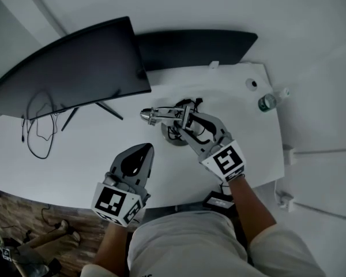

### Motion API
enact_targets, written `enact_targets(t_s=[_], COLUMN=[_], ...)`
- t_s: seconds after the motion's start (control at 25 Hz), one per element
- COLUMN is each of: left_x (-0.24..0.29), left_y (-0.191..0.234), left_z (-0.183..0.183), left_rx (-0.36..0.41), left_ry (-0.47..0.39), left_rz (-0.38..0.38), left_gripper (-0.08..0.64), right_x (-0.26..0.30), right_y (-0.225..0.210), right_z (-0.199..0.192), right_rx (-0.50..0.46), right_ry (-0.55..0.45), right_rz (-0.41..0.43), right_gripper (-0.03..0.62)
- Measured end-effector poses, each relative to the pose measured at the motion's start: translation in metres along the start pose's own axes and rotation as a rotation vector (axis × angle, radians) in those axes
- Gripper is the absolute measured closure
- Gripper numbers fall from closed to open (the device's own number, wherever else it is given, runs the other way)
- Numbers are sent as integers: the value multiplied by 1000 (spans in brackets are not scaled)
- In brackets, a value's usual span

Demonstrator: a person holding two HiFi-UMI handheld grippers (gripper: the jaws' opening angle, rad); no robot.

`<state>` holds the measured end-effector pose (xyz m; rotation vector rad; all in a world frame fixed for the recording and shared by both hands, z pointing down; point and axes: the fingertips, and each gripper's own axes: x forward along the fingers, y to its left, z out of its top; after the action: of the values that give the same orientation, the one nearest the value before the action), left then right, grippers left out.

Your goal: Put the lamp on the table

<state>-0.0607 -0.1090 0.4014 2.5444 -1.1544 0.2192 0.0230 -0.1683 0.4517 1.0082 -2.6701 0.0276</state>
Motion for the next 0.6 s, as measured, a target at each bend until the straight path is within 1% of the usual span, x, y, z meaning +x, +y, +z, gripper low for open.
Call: enact_targets(t_s=[0.16,0.32,0.36,0.52,0.6], left_x=[-1,-3,-4,-8,-9], left_y=[-5,-10,-11,-11,-14], left_z=[3,10,11,16,19], left_rx=[2,16,19,31,33], left_ry=[1,-5,-8,-18,-19], left_rz=[-5,-12,-13,-15,-16], left_gripper=[557,557,557,557,557], right_x=[-13,-30,-35,-52,-57], right_y=[7,12,13,16,20], right_z=[0,8,11,21,23], right_rx=[52,59,57,76,110], right_ry=[22,42,45,64,76], right_rz=[8,3,0,-17,-5], right_gripper=[413,426,436,523,535])
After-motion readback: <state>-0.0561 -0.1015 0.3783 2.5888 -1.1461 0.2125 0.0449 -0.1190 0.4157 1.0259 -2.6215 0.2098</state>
